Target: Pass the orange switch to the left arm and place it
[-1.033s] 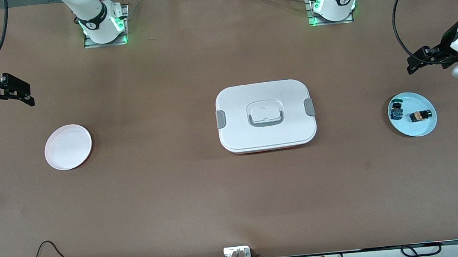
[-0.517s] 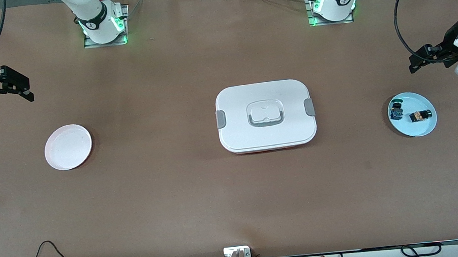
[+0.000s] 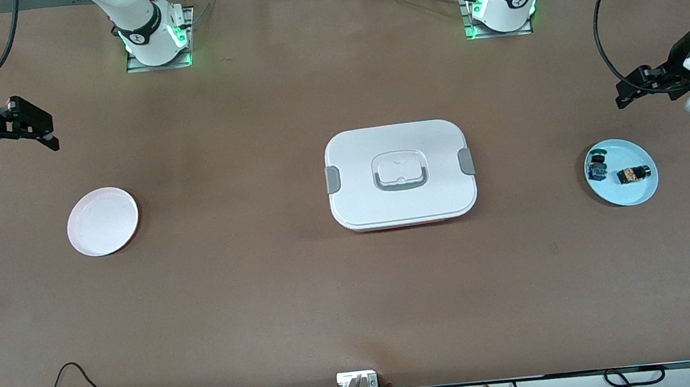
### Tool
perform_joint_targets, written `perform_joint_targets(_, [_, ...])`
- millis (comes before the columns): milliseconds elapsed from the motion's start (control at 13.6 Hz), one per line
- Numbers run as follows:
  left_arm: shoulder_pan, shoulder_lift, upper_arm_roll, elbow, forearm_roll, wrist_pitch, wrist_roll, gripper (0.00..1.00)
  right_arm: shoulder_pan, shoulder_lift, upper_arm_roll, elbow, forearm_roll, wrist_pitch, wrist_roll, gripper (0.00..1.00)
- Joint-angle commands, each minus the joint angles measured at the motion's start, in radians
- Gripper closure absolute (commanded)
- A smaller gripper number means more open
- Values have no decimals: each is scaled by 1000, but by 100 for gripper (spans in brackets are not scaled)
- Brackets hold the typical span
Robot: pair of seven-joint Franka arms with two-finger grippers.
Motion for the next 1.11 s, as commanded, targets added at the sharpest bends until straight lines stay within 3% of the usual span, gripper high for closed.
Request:
perform_joint_targets(0, [3,15,-4,36,3,-24,1,0,1,14,-2,19,-4,-19,12,0])
perform_joint_targets(443, [1,21,-4,42,3,-24,1,0,-1,32,-10,16,-51,-18,13,0])
perform_joint_targets(1033, [1,54,-4,73,3,-32,-1,0,-4,20,-12,20,-47,-19,13,0])
